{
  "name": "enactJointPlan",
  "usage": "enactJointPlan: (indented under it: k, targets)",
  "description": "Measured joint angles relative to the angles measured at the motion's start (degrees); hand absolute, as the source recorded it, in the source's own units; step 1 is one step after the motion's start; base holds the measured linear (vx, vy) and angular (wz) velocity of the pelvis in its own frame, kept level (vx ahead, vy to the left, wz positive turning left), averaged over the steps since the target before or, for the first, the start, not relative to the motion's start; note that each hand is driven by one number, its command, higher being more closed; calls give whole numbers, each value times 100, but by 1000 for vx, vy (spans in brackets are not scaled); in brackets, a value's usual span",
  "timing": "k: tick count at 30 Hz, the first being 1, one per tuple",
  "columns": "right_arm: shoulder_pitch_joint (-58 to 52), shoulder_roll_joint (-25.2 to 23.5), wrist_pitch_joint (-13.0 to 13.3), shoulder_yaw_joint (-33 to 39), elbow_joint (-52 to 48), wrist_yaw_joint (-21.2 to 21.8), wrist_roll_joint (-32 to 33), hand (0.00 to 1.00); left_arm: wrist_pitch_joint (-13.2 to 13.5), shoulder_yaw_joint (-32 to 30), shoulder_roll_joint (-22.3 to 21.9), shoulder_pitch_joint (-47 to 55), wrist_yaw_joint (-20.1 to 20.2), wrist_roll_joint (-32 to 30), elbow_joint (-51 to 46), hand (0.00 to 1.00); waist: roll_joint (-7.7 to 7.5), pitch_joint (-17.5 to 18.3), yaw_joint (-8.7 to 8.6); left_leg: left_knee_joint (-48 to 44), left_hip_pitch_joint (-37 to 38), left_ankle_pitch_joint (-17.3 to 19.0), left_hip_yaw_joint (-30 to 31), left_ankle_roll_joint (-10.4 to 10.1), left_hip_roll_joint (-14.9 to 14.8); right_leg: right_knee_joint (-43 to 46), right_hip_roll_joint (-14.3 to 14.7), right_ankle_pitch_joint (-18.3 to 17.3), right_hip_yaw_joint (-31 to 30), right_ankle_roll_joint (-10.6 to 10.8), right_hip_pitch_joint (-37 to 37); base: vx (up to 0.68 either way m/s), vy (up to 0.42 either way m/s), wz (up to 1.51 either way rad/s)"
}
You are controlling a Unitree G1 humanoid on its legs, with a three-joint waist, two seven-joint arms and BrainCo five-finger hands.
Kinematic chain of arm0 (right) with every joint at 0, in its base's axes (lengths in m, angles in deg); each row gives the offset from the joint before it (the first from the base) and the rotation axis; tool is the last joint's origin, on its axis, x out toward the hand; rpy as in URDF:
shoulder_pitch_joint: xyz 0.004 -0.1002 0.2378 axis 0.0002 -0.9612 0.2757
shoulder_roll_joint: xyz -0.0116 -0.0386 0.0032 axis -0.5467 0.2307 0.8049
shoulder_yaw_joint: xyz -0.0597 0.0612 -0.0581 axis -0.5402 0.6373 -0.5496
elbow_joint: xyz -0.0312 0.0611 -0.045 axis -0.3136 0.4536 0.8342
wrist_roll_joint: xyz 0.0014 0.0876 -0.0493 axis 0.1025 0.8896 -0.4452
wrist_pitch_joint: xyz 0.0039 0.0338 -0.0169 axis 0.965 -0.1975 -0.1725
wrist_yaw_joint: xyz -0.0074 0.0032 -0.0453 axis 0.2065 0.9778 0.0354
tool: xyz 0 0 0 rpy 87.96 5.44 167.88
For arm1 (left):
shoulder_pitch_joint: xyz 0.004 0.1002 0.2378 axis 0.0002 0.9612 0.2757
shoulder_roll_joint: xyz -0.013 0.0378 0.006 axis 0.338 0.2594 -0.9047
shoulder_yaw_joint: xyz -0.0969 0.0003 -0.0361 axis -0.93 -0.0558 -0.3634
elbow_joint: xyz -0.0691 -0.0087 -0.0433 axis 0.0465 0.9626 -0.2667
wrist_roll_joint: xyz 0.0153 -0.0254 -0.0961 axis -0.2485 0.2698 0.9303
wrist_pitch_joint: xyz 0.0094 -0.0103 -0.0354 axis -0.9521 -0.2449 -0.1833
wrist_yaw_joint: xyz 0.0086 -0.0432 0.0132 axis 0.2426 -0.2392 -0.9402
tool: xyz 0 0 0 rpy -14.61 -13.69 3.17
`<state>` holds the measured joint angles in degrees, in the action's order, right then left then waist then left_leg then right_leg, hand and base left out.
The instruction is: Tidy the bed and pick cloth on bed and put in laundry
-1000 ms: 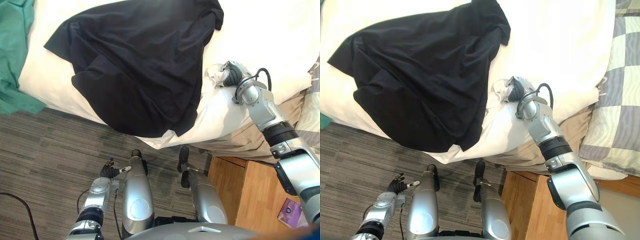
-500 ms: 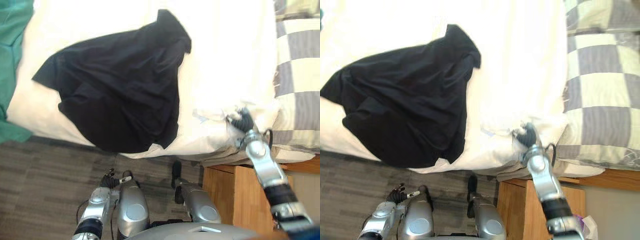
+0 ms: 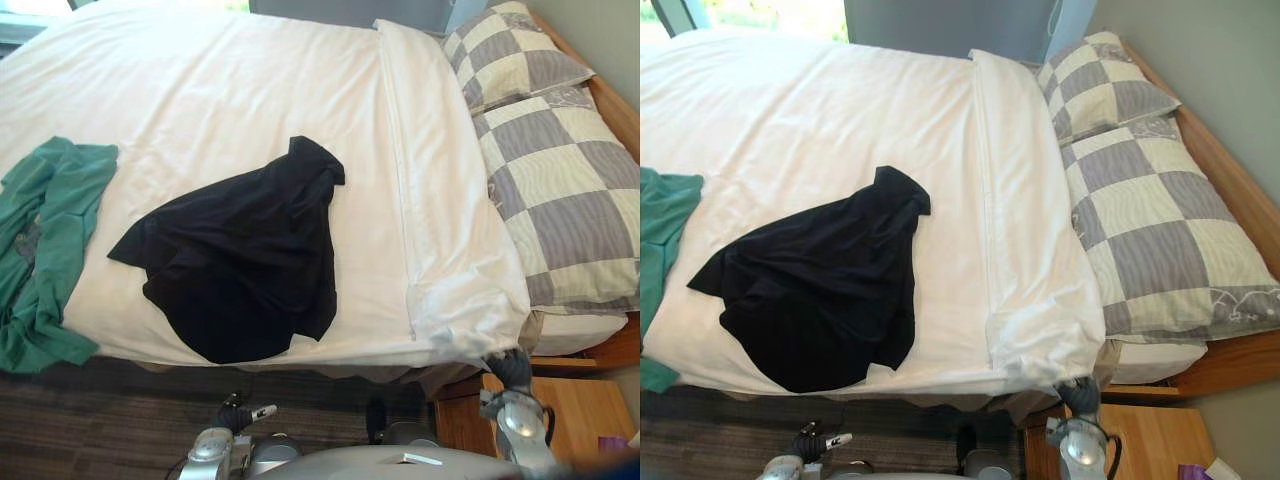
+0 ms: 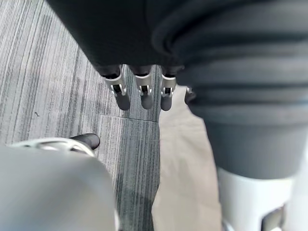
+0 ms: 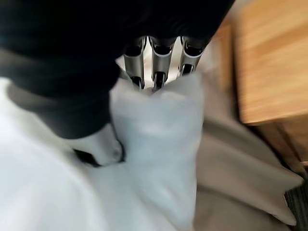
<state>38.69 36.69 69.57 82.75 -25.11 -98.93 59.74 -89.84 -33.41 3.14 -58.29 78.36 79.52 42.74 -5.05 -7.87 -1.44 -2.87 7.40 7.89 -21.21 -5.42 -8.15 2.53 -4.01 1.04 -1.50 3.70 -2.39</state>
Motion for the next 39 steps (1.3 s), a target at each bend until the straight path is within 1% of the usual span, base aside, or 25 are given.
enactJointPlan:
  k: [2, 4, 6, 10, 12, 13, 14, 16, 17, 18, 19, 20, 21, 23, 24, 25, 26, 27, 29, 30, 32, 33, 36, 38, 39]
  targets:
    - [-48, -59, 39, 367, 353, -285, 159, 0, 40, -67, -50, 134, 23, 32, 56, 0, 39, 15, -58, 147, 167, -26, -84, 5, 20, -39, 0, 6, -88, 7, 78, 44, 31, -22]
    - [-260, -85, 137, 788, 793, -498, 527, 0, 97, -302, -179, 273, 87, 68, 188, 0, 128, 108, -76, 290, 349, -39, -254, 18, 34, -56, -1, 13, -164, 5, 136, 79, 39, -24]
    - [-469, -161, 230, 1116, 1033, -537, 871, 0, 136, -533, -299, 350, 206, 103, 245, 0, 207, 158, -75, 337, 483, -23, -358, 32, 35, -62, 10, 3, -224, 13, 212, 109, 51, -22]
    - [-684, -295, 416, 1599, 1315, -533, 1411, 0, 285, -928, -469, 363, 446, 106, 246, 0, 258, 227, -88, 419, 674, -4, -502, 7, 40, -78, 24, -21, -240, 27, 308, 60, 17, -12]
    - [-667, -297, 515, 1766, 1311, -534, 1506, 0, 316, -994, -497, 362, 525, 108, 243, 0, 280, 287, -78, 439, 699, -3, -530, 6, 40, -79, 29, -22, -232, 27, 314, 9, -3, -4]
    - [-637, -293, 556, 1829, 1294, -537, 1565, 100, 316, -1060, -521, 362, 536, 109, 230, 0, 263, 303, -69, 448, 738, -2, -542, 5, 38, -79, 33, -25, -224, 29, 346, 0, 0, 0]
    - [-583, -292, 594, 1969, 1257, -555, 1570, 100, 314, -1123, -530, 371, 554, 110, 229, 0, 299, 317, -61, 456, 779, 4, -562, -5, 31, -79, 39, -37, -221, 30, 382, 0, 0, 0]
    - [-539, -289, 631, 2099, 916, -605, 1611, 100, 309, -1130, -526, 380, 639, 113, 228, 0, 278, 421, -50, 452, 791, 12, -589, -15, 25, -76, 41, -51, -220, 19, 391, -20, -17, -1]
    - [-495, -273, 713, 2193, 505, -565, 1725, 100, 296, -1138, -525, 379, 657, 117, 222, 0, 293, 443, -56, 443, 792, 22, -605, -18, 24, -69, 40, -59, -221, 15, 391, -43, -30, -3]
    - [-454, -227, 808, 2220, 184, -460, 1857, 100, 264, -1141, -525, 377, 659, 139, 209, 0, 253, 465, -57, 428, 791, 38, -618, -15, 19, -55, 39, -67, -222, 10, 391, -71, -39, -4]
    - [-409, -147, 906, 2242, -305, -280, 1958, 100, 210, -1141, -525, 385, 659, 239, 207, 0, 289, 471, -57, 391, 783, 67, -628, -12, 11, -41, 38, -87, -222, -10, 391, -53, -27, -4]
    - [-403, -100, 982, 2246, -572, -146, 2029, 100, 193, -1137, -529, 392, 659, 258, 207, 0, 283, 483, -57, 371, 781, 83, -635, -11, 7, -35, 39, -95, -222, -15, 391, -58, -40, -1]
    - [-336, 47, 1079, 2245, -1154, 236, 2154, 100, 179, -1120, -537, 404, 658, 274, 207, 0, 285, 512, -61, 365, 783, 106, -639, -19, 6, -8, 38, -131, -221, -9, 386, -33, -30, 1]
    - [-247, 217, 1127, 2248, -1715, 693, 2392, 100, 135, -1124, -539, 405, 657, 279, 203, 0, 281, 513, -71, 367, 782, 147, -645, -49, 7, -7, 36, -170, -221, -36, 382, 0, 0, 0]
    - [-128, 328, 1124, 2260, -1981, 1037, 2596, 100, 78, -1116, -515, 406, 655, 278, 203, 0, 278, 516, -72, 369, 781, 141, -646, -51, 7, -2, 36, -166, -219, -39, 380, 0, 0, 0]
    - [13, 385, 1113, 2271, -2106, 1273, 2736, 100, 65, -1108, -516, 419, 652, 281, 202, 0, 279, 527, -76, 368, 783, 112, -643, -7, 7, 11, 36, -158, -214, -15, 379, 0, 0, 0]
    - [119, 419, 1059, 2272, -2133, 1428, 2847, 100, 55, -1095, -516, 424, 643, 286, 203, 0, 276, 532, -81, 369, 783, 110, -638, -6, 8, 18, 33, -156, -208, -6, 377, 13, -20, 4]
    - [267, 446, 897, 2280, -2137, 1670, 3110, 100, 13, -1049, -516, 422, 632, 360, 202, 0, 315, 554, -82, 369, 783, 110, -628, -7, 12, 27, 25, -161, -193, 1, 377, 24, -14, 6]
    - [405, 443, 665, 2278, -2136, 1944, 3488, 100, -43, -1043, -519, 427, 619, 497, 203, 0, 325, 559, -81, 372, 781, 107, -587, -7, 28, 34, 5, -178, -149, 24, 380, 40, -9, 11]
    - [485, 443, 518, 2273, -2137, 2109, 3766, 100, -69, -1040, -526, 433, 614, 520, 203, 0, 359, 554, -78, 370, 778, 107, -537, -7, 36, 45, -12, -189, -115, 38, 393, 54, -5, 17]
    - [639, 442, 384, 2197, -2172, 2333, 4181, 100, -141, -993, -556, 430, 611, 577, 203, 0, 363, 553, -79, 364, 792, 106, -484, -6, 55, 64, -40, -204, -62, 51, 433, 38, -3, 15]
    - [752, 443, 259, 2058, -2316, 2364, 4405, 100, -206, -991, -582, 411, 610, 628, 203, 0, 413, 521, -77, 337, 796, 106, -474, -6, 69, 65, -68, -216, -42, 47, 464, 9, -1, 9]
    - [1026, 443, 87, 1663, -2505, 2348, 4839, 100, -382, -891, -588, 309, 602, 673, 175, 0, 428, 392, -69, 252, 771, 107, -315, -3, 129, 269, -192, -365, 119, 99, 490, -29, -9, 28]
    - [1401, 446, 64, 1376, -2508, 2215, 4983, 100, -451, -754, -572, 250, 557, 726, 80, 0, 463, 289, -15, 231, 716, 128, -252, 31, 163, 482, -241, -475, 167, 107, 378, -95, -21, 24]
    - [1714, 458, 66, 1182, -2507, 2094, 5057, 100, -513, -622, -521, 125, 474, 741, 38, 0, 463, 246, 42, 135, 478, 151, -172, 70, 198, 657, -273, -532, 167, 106, 134, -133, -44, 16]
